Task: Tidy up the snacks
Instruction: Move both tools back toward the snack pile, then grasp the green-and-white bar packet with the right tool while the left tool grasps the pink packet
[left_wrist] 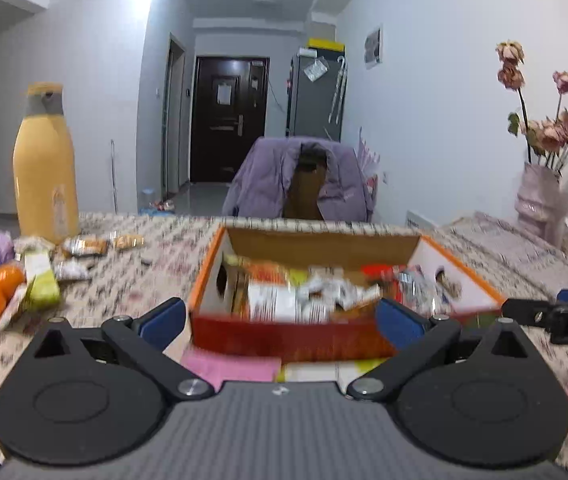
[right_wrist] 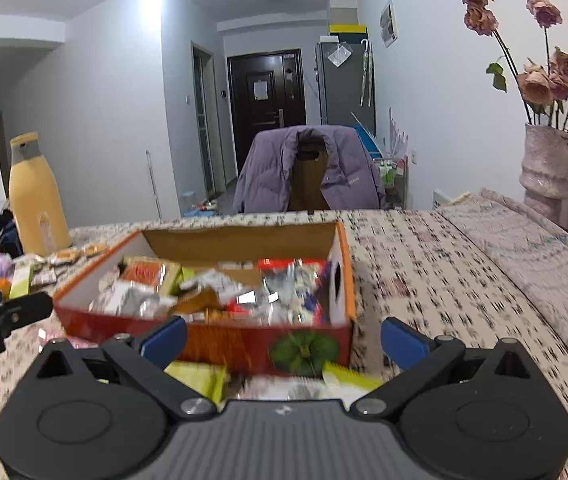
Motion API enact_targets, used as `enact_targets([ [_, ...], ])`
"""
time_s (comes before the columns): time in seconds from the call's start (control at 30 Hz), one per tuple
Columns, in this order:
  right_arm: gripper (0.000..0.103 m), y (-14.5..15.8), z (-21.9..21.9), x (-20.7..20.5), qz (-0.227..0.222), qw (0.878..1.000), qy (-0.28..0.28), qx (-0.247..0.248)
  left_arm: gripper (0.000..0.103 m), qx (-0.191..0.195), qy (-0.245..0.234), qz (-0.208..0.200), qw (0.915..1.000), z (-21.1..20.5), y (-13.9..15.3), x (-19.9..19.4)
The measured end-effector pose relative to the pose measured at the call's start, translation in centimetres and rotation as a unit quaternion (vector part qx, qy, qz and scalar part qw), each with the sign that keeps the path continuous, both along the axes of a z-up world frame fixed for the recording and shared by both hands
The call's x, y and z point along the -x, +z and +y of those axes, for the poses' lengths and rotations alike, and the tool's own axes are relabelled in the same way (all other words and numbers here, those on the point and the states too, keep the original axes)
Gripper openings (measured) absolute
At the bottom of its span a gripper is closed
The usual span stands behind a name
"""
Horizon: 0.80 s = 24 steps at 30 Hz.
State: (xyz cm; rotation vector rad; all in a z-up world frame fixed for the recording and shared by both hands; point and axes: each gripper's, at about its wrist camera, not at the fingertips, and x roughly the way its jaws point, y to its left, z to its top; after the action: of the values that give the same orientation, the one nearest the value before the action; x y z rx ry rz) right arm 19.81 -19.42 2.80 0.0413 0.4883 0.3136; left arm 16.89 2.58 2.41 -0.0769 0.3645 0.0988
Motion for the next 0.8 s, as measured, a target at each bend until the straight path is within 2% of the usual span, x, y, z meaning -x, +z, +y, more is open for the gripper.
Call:
enact_targets([
  [0.17, 0.103, -2.0, -1.0, 2.8, 0.021, 1.000, 0.011, 0.011, 0.103, 0.007, -0.004, 0.029, 0.9996, 0.7, -2.5, 2.4],
  [0.27, 0.103, -3.4, -1.6, 4.1, 0.038, 0.999, 0.006, 0.018, 0.103, 0.007, -0.006, 0.035, 0.9993, 1.0, -3.9, 3.5],
  [0.43, 0.103, -4.6, -2.3, 5.0, 0.054, 0.998, -0.004, 0.016, 0.103, 0.008, -0.006, 0.035, 0.9993, 0.9, -4.6, 3.9],
  [0.63, 0.103, -5.0, -1.7, 4.0, 0.064, 0.997, -0.030, 0.033, 0.103, 0.014, -0.008, 0.038, 0.9992, 1.0, -4.9, 3.8],
  [0.8, 0.094, -5.6, -0.1, 1.3, 0.095, 0.993, -0.046, 0.060, 0.103, 0.013, -0.007, 0.040, 0.9991, 1.0, -5.0, 3.7],
])
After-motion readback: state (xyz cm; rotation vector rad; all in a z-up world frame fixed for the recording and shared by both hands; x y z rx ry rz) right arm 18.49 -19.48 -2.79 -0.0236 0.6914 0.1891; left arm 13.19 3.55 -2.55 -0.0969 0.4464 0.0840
